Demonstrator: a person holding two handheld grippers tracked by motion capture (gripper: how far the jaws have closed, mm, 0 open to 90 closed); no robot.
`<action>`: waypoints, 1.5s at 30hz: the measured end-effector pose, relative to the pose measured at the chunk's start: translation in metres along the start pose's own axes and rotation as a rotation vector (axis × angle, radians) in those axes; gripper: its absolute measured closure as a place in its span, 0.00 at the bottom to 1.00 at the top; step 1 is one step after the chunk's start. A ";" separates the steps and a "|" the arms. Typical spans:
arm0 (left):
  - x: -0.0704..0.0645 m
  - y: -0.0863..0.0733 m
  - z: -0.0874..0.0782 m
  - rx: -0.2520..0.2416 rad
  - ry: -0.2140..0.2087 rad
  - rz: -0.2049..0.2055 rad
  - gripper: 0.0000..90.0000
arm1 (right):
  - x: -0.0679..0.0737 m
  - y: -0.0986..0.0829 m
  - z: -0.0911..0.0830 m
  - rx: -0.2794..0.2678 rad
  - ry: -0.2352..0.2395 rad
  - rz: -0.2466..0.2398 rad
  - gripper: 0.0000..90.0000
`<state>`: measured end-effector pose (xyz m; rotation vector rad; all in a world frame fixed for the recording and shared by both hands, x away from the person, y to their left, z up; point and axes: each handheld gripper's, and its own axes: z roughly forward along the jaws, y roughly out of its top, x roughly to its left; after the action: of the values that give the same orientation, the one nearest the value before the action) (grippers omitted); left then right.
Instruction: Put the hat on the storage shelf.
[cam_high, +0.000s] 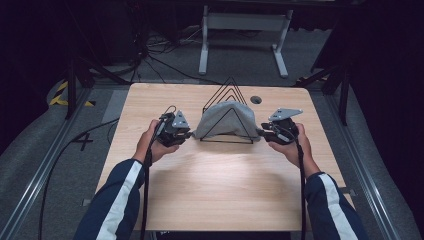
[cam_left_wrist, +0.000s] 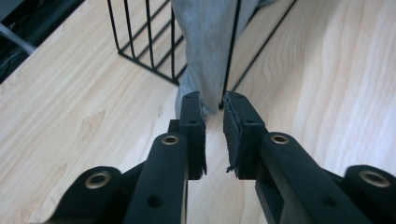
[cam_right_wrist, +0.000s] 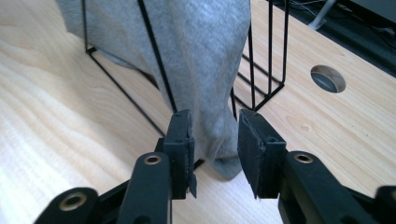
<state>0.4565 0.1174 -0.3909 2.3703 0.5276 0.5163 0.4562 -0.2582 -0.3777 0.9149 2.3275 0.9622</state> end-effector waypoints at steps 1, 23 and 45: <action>-0.002 -0.002 -0.002 0.004 0.003 0.008 0.84 | 0.000 -0.002 -0.003 0.004 0.001 -0.007 0.71; -0.029 -0.068 -0.056 0.063 0.001 0.049 0.59 | 0.010 -0.048 -0.046 0.050 -0.001 -0.081 0.59; -0.056 -0.154 -0.065 0.071 -0.056 -0.099 0.37 | 0.010 -0.165 -0.079 0.058 0.024 0.080 0.41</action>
<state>0.3414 0.2321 -0.4601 2.4043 0.6435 0.3911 0.3342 -0.3734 -0.4509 1.0326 2.3657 0.9466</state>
